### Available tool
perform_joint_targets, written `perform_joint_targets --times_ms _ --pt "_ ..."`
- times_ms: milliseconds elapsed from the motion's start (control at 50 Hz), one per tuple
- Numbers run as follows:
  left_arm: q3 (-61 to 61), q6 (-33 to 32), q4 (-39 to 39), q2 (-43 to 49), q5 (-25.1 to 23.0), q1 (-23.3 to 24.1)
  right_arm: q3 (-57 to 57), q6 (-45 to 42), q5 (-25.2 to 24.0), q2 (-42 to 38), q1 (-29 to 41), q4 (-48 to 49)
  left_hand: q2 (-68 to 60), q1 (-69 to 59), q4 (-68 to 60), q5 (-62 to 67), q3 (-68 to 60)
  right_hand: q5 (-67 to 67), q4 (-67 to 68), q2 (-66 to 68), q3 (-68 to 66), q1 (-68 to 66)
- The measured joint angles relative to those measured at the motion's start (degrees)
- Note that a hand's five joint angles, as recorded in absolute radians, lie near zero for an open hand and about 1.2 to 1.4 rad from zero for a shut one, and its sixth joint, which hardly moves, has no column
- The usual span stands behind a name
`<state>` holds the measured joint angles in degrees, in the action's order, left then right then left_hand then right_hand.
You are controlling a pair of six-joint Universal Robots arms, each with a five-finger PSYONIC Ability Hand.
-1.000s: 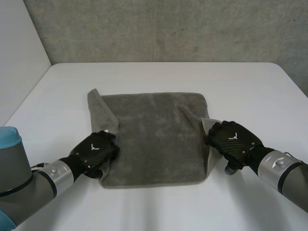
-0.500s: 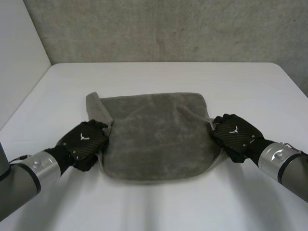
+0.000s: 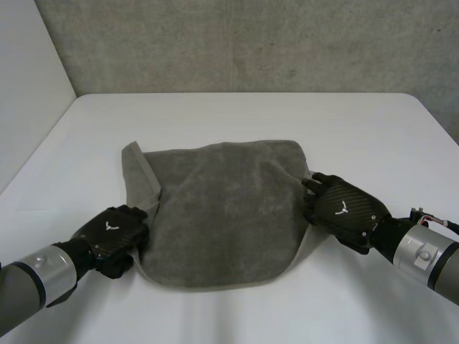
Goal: Fold the towel.
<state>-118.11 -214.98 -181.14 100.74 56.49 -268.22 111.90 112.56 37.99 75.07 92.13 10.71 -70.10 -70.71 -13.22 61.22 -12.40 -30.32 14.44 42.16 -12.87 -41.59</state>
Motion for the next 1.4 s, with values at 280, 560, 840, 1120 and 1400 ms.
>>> perform_joint_targets --times_ms 280,560,840,1120,1400 --pt "-0.11 0.27 -0.17 0.19 -1.07 0.29 -1.45 -9.48 -0.99 0.06 1.14 -0.88 2.95 4.29 0.00 -4.26 0.00 2.46 0.00 -1.46 0.00 1.68" --pt "-0.13 0.27 -0.16 0.46 -1.18 -0.45 -6.75 -14.66 3.91 -5.67 2.93 -5.99 4.15 4.94 0.00 -5.12 0.00 -20.29 0.00 19.46 0.00 -19.68" --pt "0.05 0.31 2.61 -2.12 -1.07 -3.22 -9.76 -14.94 7.10 -1.41 2.71 -23.26 -2.06 -3.04 0.00 3.13 0.00 -35.07 0.00 32.44 0.00 -31.74" --pt "7.69 15.48 12.01 -13.24 -0.39 -2.99 -20.81 25.56 15.11 12.76 1.60 -25.84 -2.06 -3.04 0.00 3.14 0.00 -35.08 0.00 32.44 0.00 -31.74" --pt "14.23 19.55 9.72 -13.03 -0.22 -1.95 -26.36 24.13 19.02 7.19 7.43 -27.04 -2.06 -3.12 0.00 3.29 0.00 -35.10 0.00 32.44 0.00 -31.77"
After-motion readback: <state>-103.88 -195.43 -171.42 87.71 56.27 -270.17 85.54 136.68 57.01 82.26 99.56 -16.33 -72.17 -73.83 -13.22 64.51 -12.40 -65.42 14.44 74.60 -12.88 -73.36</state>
